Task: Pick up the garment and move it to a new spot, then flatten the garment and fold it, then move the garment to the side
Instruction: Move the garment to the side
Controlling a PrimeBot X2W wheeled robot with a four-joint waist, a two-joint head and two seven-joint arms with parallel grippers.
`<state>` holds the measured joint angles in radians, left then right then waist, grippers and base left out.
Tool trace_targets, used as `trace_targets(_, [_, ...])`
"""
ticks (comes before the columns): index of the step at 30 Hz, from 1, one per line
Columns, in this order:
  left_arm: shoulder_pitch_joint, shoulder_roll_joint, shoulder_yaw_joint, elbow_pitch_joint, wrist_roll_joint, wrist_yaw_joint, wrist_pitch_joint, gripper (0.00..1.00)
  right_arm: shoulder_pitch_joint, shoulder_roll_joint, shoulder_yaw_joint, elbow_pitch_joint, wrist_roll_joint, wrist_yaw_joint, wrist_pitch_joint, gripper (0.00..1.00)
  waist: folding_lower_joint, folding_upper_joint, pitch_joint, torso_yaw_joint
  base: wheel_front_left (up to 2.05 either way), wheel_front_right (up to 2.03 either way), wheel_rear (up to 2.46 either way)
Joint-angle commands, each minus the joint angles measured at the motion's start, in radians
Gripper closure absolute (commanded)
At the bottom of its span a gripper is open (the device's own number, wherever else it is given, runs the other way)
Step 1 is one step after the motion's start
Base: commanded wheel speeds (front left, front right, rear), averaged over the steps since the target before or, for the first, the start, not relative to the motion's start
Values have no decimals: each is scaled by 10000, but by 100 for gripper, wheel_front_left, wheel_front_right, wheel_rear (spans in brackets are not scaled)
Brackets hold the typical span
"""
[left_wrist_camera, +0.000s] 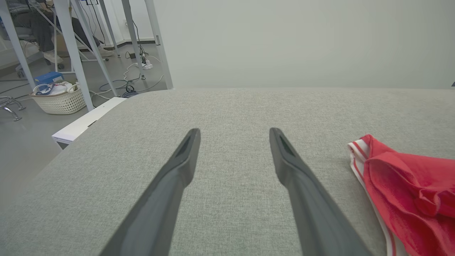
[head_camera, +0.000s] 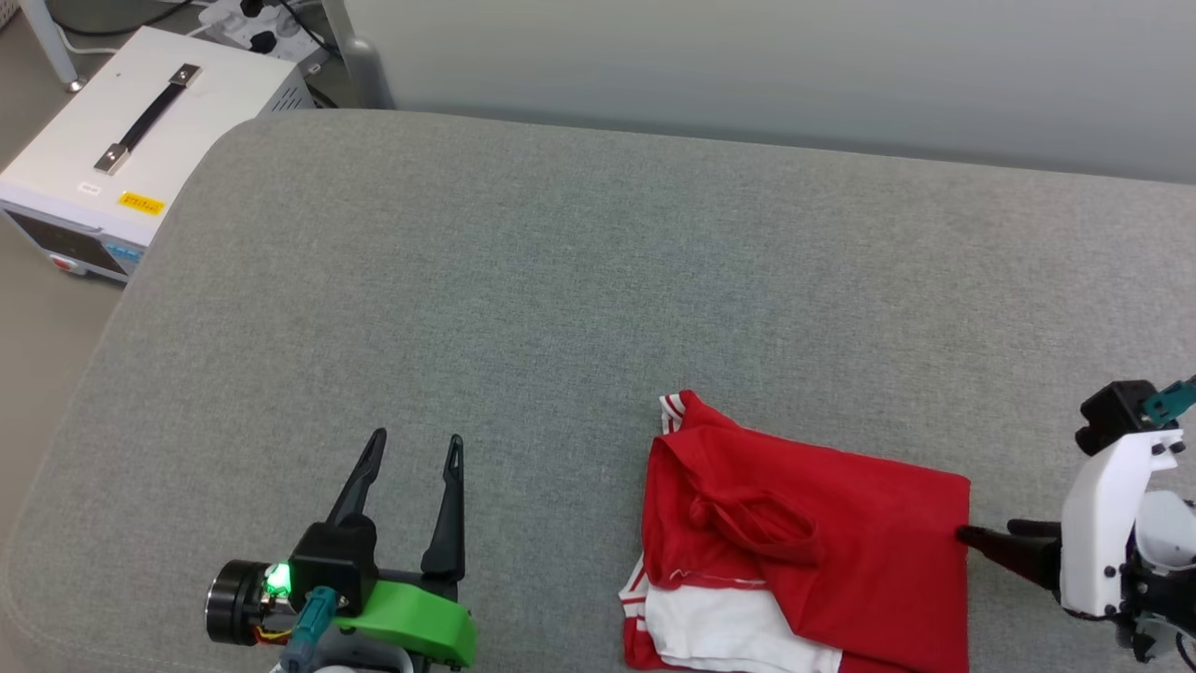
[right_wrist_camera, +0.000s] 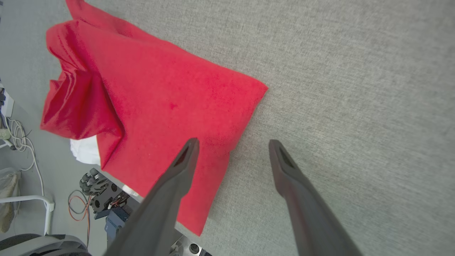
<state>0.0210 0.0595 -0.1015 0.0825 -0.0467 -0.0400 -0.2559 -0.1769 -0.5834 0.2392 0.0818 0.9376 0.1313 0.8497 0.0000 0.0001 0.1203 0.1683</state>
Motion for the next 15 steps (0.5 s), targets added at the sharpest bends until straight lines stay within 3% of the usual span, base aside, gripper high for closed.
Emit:
trace_targets(1, [-219,-55,-40,-43,-63,-32,-59,0,112,121,114,110,98,-6,30,0,0,-1,253,170,0,0,0])
trace_targets(15, [-616,-76,-169,14,-83,-6,-59,0,352,854,1584,1167,662,-6,-1024,0,0,-1,832,429,0,0,0])
